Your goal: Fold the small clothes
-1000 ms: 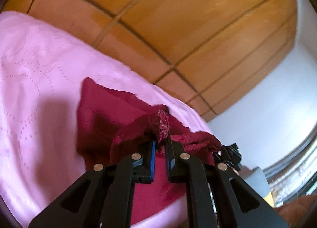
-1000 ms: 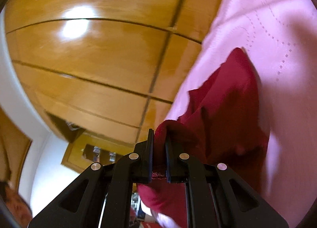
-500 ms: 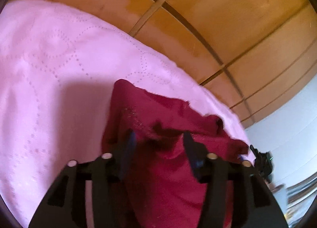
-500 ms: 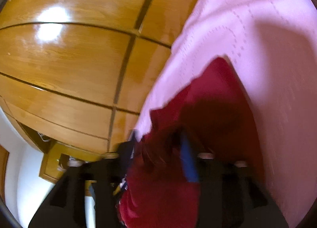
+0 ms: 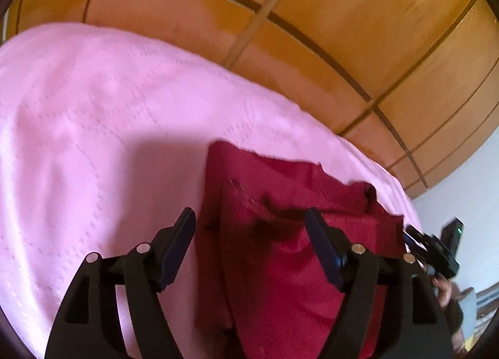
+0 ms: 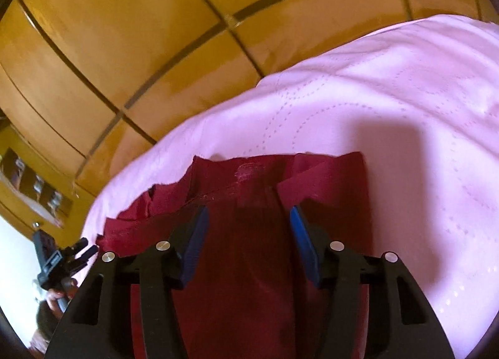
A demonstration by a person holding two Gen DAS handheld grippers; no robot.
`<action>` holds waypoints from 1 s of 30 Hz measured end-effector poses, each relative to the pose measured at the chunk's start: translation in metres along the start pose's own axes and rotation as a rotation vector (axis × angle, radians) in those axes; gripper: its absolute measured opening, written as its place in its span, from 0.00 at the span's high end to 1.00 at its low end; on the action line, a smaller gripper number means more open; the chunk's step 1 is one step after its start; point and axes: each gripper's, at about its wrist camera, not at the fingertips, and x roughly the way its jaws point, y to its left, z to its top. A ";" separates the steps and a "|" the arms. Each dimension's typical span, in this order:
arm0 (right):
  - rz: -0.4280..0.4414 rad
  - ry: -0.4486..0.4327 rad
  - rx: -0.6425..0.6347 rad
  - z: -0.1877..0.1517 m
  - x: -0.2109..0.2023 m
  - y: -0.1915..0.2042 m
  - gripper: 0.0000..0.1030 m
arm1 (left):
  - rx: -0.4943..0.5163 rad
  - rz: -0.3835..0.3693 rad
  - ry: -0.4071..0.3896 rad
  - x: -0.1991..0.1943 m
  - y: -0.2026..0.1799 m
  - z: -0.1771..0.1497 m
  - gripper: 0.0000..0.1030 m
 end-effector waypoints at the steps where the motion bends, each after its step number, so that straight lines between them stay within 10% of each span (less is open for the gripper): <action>1: -0.010 0.014 0.001 0.002 0.006 0.001 0.48 | -0.001 -0.008 0.011 0.001 0.001 -0.001 0.29; 5: -0.046 0.043 -0.008 0.004 0.024 -0.001 0.66 | 0.030 -0.016 0.054 0.007 -0.001 -0.005 0.30; 9: -0.049 0.005 0.027 -0.002 0.020 -0.009 0.89 | 0.120 0.069 0.076 0.016 -0.015 -0.003 0.79; 12: -0.063 -0.032 0.009 -0.002 0.011 0.000 0.93 | 0.199 0.108 0.075 0.015 -0.031 -0.003 0.92; 20: -0.145 -0.177 0.032 0.015 -0.016 0.009 0.93 | 0.139 0.161 -0.089 -0.004 -0.045 0.020 0.93; 30: -0.241 -0.139 0.068 0.000 0.024 -0.019 0.93 | 0.202 0.366 -0.045 0.060 -0.046 0.005 0.93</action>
